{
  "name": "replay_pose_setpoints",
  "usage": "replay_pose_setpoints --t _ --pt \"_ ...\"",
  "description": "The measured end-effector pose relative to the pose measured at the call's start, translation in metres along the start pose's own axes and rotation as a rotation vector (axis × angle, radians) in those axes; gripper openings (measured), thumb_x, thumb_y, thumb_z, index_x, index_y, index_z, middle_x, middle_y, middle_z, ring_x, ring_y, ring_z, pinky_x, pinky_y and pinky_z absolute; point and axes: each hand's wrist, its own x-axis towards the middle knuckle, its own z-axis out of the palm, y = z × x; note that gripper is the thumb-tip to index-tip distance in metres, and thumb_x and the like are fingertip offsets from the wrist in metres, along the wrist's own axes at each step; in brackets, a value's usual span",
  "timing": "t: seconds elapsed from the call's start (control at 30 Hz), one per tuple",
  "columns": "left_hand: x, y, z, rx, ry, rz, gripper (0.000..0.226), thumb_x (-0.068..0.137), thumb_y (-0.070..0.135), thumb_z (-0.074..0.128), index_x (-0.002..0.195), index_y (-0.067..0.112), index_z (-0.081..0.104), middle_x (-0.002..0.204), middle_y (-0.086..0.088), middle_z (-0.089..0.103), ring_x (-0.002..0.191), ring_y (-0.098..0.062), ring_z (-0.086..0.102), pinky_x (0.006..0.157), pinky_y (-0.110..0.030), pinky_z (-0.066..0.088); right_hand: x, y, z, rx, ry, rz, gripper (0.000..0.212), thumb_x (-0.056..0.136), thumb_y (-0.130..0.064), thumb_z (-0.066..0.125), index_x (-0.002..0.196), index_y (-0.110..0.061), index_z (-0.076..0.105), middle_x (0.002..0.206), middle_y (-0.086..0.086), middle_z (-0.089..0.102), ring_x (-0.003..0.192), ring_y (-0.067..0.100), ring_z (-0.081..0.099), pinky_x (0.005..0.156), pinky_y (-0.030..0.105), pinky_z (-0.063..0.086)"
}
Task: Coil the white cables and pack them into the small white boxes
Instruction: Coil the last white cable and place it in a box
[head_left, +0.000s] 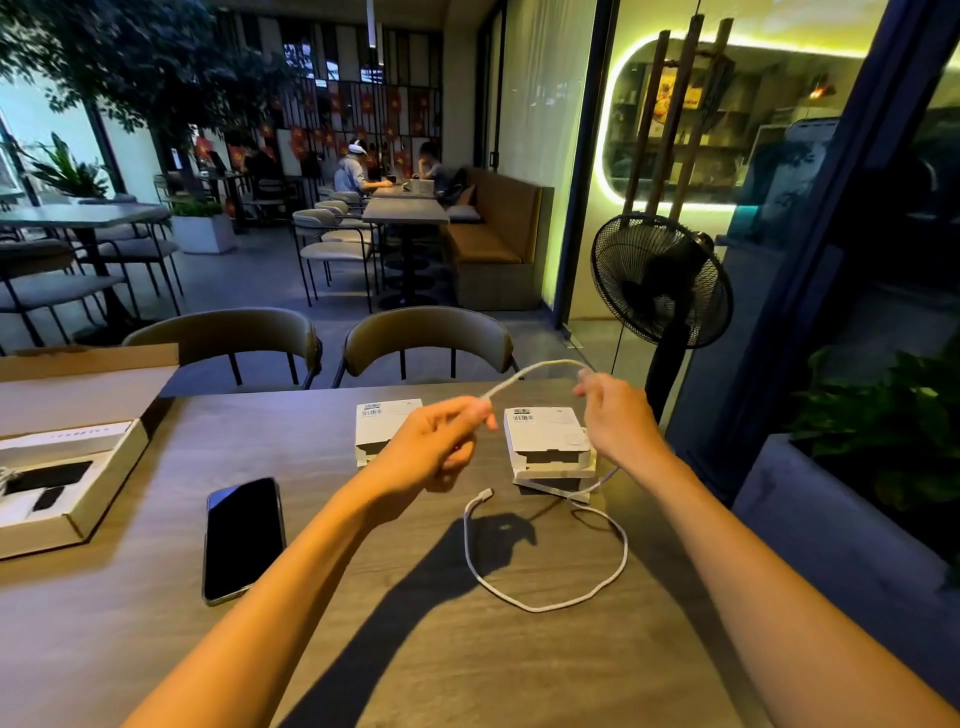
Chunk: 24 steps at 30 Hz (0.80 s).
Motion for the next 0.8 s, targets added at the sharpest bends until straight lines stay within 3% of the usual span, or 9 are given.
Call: replay_pose_setpoints --t 0.1,0.17,0.27,0.37,0.47,0.57,0.63,0.7,0.8 --pt "0.004 0.006 0.008 -0.356 0.038 0.001 0.035 0.106 0.043 0.037 0.101 0.019 0.063 0.061 0.002 0.030 0.050 -0.011 0.026 0.048 -0.024 0.022 -0.020 -0.008 0.015 -0.296 -0.356 -0.154 0.027 0.103 -0.006 0.043 0.116 -0.012 0.066 0.121 0.016 0.069 0.108 0.033 0.064 0.086 0.039 0.048" --pt "0.009 0.011 0.013 -0.552 0.100 0.043 0.034 0.106 0.038 0.036 0.097 0.018 0.062 0.061 0.003 0.030 0.051 -0.010 0.027 0.049 -0.024 0.025 -0.047 -0.025 0.024 -0.351 -0.573 -0.236 0.025 0.105 -0.009 0.043 0.116 -0.008 0.065 0.123 0.019 0.066 0.115 0.037 0.061 0.092 0.039 0.046" --pt "0.021 0.012 0.012 -0.504 0.331 0.087 0.035 0.108 0.037 0.034 0.093 0.018 0.058 0.062 0.004 0.041 0.056 -0.010 0.038 0.058 -0.026 0.032 -0.081 -0.052 0.026 -0.321 -0.742 -0.331 0.038 0.112 -0.027 0.031 0.120 -0.008 0.063 0.124 0.020 0.063 0.115 0.037 0.058 0.096 0.044 0.045" --pt "0.029 0.002 0.002 -0.368 0.482 0.100 0.029 0.107 0.034 0.037 0.104 0.017 0.060 0.074 0.003 0.052 0.063 -0.009 0.046 0.063 -0.026 0.037 -0.098 -0.076 0.019 -0.339 -0.795 -0.447 0.039 0.113 -0.030 0.027 0.121 -0.012 0.060 0.119 0.020 0.062 0.108 0.036 0.058 0.093 0.047 0.049" --pt "0.027 -0.022 -0.010 0.164 0.559 0.207 0.024 0.106 0.030 0.042 0.113 0.018 0.062 0.079 0.005 0.057 0.068 -0.004 0.053 0.062 -0.018 0.044 -0.100 -0.090 0.009 -0.242 -0.707 -0.466 0.037 0.111 -0.034 0.032 0.101 -0.014 0.061 0.099 0.014 0.063 0.090 0.031 0.060 0.084 0.052 0.053" --pt "0.021 -0.038 -0.015 0.572 0.497 0.271 0.018 0.104 0.026 0.048 0.102 0.019 0.065 0.077 0.006 0.062 0.072 -0.005 0.062 0.065 -0.016 0.049 -0.087 -0.092 -0.003 -0.138 -0.542 -0.492 0.035 0.109 -0.033 0.041 0.086 -0.019 0.063 0.085 0.002 0.065 0.081 0.018 0.060 0.078 0.042 0.053" --pt "0.014 -0.041 -0.014 0.523 0.383 0.262 0.025 0.103 0.029 0.049 0.089 0.021 0.068 0.071 0.000 0.064 0.066 -0.010 0.062 0.062 -0.022 0.050 -0.075 -0.087 -0.011 -0.009 -0.420 -0.475 0.034 0.105 -0.039 0.050 0.077 -0.027 0.065 0.076 -0.005 0.065 0.071 0.009 0.060 0.071 0.032 0.050" --pt "0.005 -0.032 -0.007 0.319 0.292 0.213 0.041 0.104 0.035 0.044 0.070 0.026 0.066 0.062 -0.006 0.058 0.054 -0.014 0.052 0.053 -0.026 0.043 -0.063 -0.080 -0.017 0.112 -0.290 -0.453 0.027 0.100 -0.043 0.060 0.077 -0.031 0.069 0.069 -0.010 0.064 0.063 0.002 0.058 0.063 0.020 0.046" --pt "-0.001 -0.008 0.010 0.023 0.214 0.061 0.058 0.105 0.043 0.033 0.053 0.026 0.051 0.055 0.001 0.042 0.051 -0.011 0.036 0.052 -0.023 0.031 -0.048 -0.066 -0.017 0.322 -0.082 -0.403 0.023 0.093 -0.042 0.070 0.076 -0.025 0.071 0.059 -0.015 0.058 0.058 -0.003 0.056 0.057 0.011 0.041"
